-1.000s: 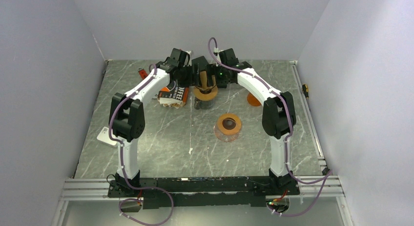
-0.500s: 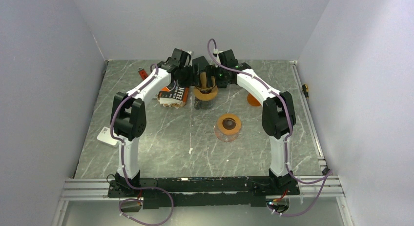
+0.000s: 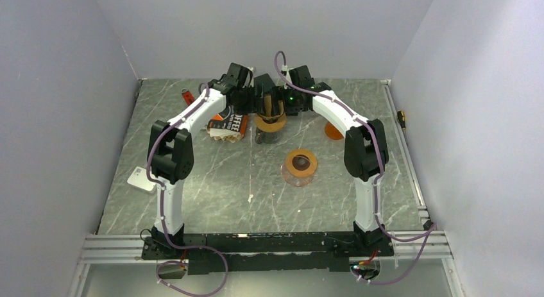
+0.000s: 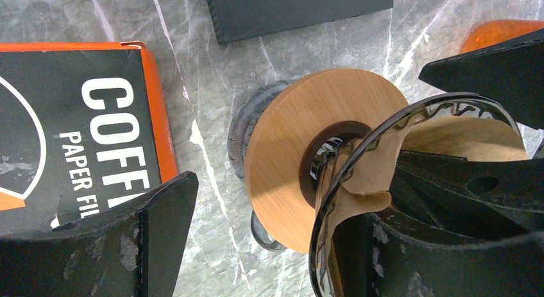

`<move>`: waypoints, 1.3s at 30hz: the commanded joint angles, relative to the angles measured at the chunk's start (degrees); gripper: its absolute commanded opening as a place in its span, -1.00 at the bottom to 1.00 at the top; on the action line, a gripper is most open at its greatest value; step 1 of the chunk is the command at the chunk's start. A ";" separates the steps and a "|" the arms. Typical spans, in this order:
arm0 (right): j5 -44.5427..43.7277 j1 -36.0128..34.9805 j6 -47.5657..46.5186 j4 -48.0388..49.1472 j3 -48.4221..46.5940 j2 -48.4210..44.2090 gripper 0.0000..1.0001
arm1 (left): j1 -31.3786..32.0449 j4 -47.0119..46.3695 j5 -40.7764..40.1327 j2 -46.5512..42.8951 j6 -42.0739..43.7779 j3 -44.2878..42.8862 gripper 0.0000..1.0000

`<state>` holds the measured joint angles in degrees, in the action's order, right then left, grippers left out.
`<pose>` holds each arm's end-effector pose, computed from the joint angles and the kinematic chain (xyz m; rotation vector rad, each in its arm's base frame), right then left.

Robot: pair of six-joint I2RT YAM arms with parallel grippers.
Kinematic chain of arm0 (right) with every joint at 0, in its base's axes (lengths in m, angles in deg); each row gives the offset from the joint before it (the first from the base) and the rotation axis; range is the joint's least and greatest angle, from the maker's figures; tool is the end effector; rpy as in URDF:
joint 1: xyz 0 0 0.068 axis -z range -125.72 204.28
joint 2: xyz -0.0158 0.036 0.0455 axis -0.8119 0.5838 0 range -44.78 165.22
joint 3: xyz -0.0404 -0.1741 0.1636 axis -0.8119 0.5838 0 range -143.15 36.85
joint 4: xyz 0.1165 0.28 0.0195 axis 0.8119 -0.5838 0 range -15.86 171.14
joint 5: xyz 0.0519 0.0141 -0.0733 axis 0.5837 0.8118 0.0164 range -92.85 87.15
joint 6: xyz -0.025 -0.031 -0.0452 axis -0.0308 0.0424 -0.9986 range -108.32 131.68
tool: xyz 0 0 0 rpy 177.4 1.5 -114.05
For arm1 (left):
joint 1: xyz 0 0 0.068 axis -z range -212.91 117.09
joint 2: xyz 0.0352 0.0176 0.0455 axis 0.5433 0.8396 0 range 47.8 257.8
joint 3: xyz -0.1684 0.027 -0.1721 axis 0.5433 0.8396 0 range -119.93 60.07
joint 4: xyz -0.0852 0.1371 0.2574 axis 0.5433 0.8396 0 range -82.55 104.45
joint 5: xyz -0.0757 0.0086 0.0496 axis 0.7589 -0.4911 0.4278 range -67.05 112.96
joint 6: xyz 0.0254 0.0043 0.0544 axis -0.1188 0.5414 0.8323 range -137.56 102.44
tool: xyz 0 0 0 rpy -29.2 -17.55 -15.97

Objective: Place the coffee filter in the dripper

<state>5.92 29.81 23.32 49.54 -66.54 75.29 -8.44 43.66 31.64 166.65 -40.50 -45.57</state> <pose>0.4612 0.2174 0.2008 -0.3455 2.4308 0.4689 0.4567 -0.2152 0.2195 0.1033 2.4962 -0.5449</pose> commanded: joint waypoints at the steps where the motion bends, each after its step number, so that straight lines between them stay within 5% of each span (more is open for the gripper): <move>1: 1.24 1.05 0.93 0.49 -0.84 1.35 0.79 | 0.14 0.99 -2.08 0.41 1.41 -1.96 0.59; 15: 3.80 1.44 1.29 1.16 0.01 1.54 0.63 | 0.14 1.43 -2.82 0.69 1.75 -1.77 0.63; 39: 6.39 1.84 1.02 1.16 0.27 -4.67 0.71 | -0.92 -2.61 3.63 -8.56 -0.46 -0.46 0.99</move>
<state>11.26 31.08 25.13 50.33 -65.62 75.23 -8.70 43.62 33.09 162.71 -39.75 -45.70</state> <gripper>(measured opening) 0.851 0.988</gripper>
